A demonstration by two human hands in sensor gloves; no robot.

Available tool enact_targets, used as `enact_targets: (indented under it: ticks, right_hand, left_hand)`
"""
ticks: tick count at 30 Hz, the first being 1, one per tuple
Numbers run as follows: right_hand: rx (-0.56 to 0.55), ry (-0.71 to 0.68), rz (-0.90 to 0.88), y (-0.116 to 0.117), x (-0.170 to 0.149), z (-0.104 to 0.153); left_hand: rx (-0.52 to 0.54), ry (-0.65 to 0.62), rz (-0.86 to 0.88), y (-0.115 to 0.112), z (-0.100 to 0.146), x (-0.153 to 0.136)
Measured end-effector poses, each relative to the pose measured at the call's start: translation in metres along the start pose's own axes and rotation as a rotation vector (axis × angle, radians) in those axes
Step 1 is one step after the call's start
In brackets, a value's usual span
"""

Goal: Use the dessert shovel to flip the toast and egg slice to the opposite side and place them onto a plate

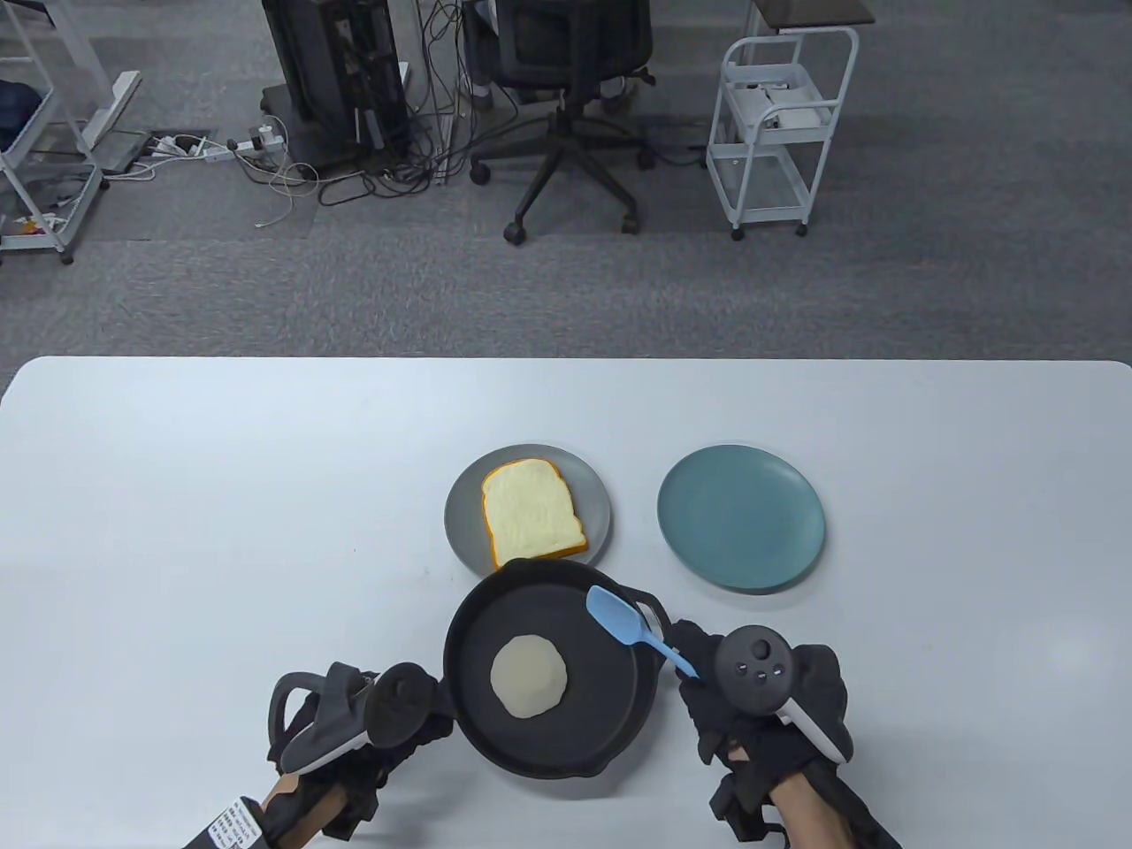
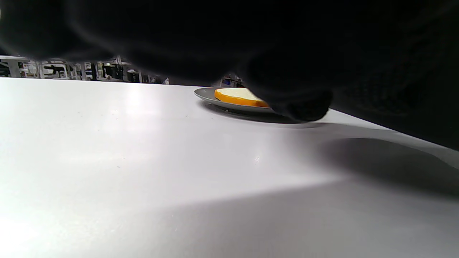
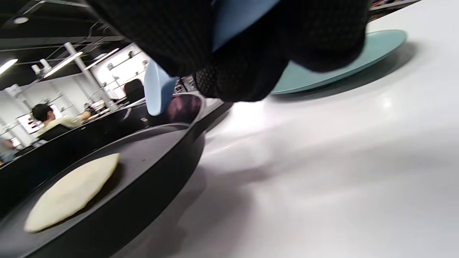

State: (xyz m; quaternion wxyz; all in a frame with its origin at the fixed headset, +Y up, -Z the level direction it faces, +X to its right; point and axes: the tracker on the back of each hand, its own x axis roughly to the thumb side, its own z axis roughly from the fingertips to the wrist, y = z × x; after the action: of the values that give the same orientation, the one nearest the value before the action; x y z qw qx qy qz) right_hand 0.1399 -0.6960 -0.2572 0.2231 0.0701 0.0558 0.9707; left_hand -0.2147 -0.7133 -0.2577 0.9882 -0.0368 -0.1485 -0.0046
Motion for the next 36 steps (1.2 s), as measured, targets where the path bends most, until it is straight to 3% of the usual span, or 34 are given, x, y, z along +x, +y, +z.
enact_targets:
  ticks: [7, 12, 14, 21, 36]
  right_hand:
    - [0.0, -0.005, 0.113, 0.007, 0.008, 0.001]
    - [-0.033, -0.032, 0.083, 0.003, 0.003, -0.001]
    - [-0.046, -0.062, 0.055, 0.003, 0.001, -0.003]
    - [0.041, -0.127, 0.093, 0.018, 0.01, -0.006]
    - [0.252, -0.158, -0.211, 0.051, 0.025, -0.015]
  left_hand:
    - [0.019, -0.034, -0.047, 0.004, 0.004, 0.007]
    - [0.106, -0.073, -0.04, 0.007, 0.006, 0.006]
    - [0.082, -0.064, -0.017, 0.008, 0.005, 0.004]
    - [0.002, -0.124, -0.05, 0.0, 0.003, 0.008]
    - [-0.017, -0.18, -0.045, -0.003, 0.004, 0.017]
